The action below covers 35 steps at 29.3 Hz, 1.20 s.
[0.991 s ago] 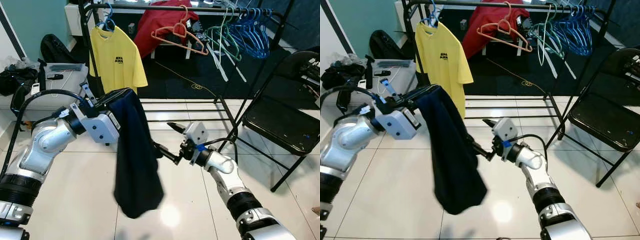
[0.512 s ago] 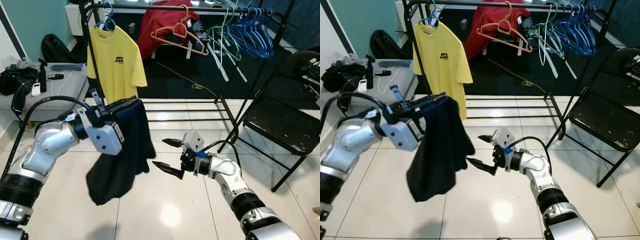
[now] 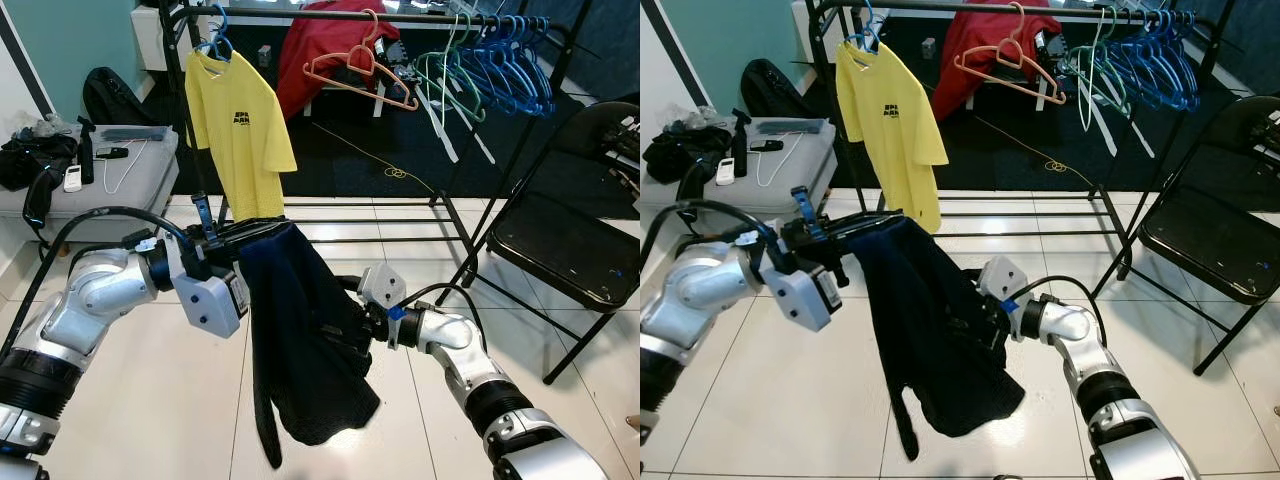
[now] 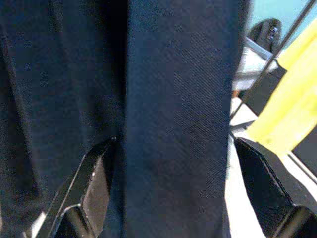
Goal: Hang hanger
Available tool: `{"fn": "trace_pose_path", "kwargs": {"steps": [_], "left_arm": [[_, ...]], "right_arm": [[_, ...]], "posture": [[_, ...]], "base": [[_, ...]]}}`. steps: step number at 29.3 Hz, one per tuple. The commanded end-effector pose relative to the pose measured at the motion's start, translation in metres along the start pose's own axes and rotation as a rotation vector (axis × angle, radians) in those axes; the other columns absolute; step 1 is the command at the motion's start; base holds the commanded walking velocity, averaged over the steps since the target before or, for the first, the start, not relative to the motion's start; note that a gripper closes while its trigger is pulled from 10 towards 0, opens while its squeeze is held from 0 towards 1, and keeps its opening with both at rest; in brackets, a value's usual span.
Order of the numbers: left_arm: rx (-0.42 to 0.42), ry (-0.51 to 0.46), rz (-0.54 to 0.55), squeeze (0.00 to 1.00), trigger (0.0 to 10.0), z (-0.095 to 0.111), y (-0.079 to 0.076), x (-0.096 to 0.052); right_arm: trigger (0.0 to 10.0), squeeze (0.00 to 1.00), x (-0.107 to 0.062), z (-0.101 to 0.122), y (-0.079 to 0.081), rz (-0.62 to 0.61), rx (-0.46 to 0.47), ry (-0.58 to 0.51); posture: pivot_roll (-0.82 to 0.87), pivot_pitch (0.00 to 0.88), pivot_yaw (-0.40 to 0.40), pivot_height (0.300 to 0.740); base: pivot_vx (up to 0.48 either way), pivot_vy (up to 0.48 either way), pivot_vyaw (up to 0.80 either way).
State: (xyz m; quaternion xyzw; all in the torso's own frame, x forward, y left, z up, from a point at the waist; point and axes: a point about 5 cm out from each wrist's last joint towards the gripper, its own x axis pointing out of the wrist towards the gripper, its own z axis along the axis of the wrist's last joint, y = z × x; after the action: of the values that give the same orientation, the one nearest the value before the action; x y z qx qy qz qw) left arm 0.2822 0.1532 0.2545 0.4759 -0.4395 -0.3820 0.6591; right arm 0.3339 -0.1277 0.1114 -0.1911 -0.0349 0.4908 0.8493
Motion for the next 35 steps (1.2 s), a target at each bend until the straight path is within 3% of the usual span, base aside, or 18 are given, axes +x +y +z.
{"fn": "trace_pose_path", "kwargs": {"steps": [1,2,3,4,17,31,35], "left_arm": [[0.018,-0.045,-0.017,0.0,0.0,0.007,0.003,0.0],[0.018,-0.045,-0.017,0.0,0.0,0.007,0.003,0.0],[0.019,-0.048,-0.018,0.0,0.0,0.007,0.003,0.0],[0.019,-0.05,-0.018,0.0,0.0,0.007,0.003,0.0],[0.022,-0.049,-0.009,0.0,0.0,0.007,0.003,0.0],[0.015,-0.023,-0.034,0.0,0.0,0.003,-0.002,-0.003],[0.01,0.027,-0.05,0.0,0.0,-0.003,-0.006,-0.006]], "right_arm": [[0.0,1.0,-0.001,-0.007,0.001,-0.029,0.028,0.032],[0.0,1.0,-0.001,-0.007,0.001,-0.029,0.028,0.032],[0.0,0.12,-0.001,-0.007,0.001,-0.035,0.04,0.029],[0.0,0.0,0.0,-0.007,0.001,-0.036,0.055,0.016],[0.0,0.0,0.0,-0.005,0.0,-0.017,0.137,-0.043],[0.0,0.0,-0.003,-0.001,-0.003,-0.047,0.116,-0.077],[0.0,0.0,-0.007,0.005,-0.005,-0.07,0.107,-0.126]], "posture": [[0.0,0.129,-0.015,0.74],[0.0,0.129,-0.015,0.74],[0.0,0.129,-0.015,0.74],[0.0,0.123,-0.015,0.74],[0.0,0.115,-0.021,0.74],[-0.01,0.128,-0.021,0.74],[-0.01,0.129,-0.017,0.74]], "base": [[0.0,0.0,0.0],[0.0,0.0,0.0],[0.0,0.0,0.0],[0.0,0.0,0.0],[0.0,0.0,0.0],[0.0,0.0,0.0],[0.0,0.0,0.0]]}}
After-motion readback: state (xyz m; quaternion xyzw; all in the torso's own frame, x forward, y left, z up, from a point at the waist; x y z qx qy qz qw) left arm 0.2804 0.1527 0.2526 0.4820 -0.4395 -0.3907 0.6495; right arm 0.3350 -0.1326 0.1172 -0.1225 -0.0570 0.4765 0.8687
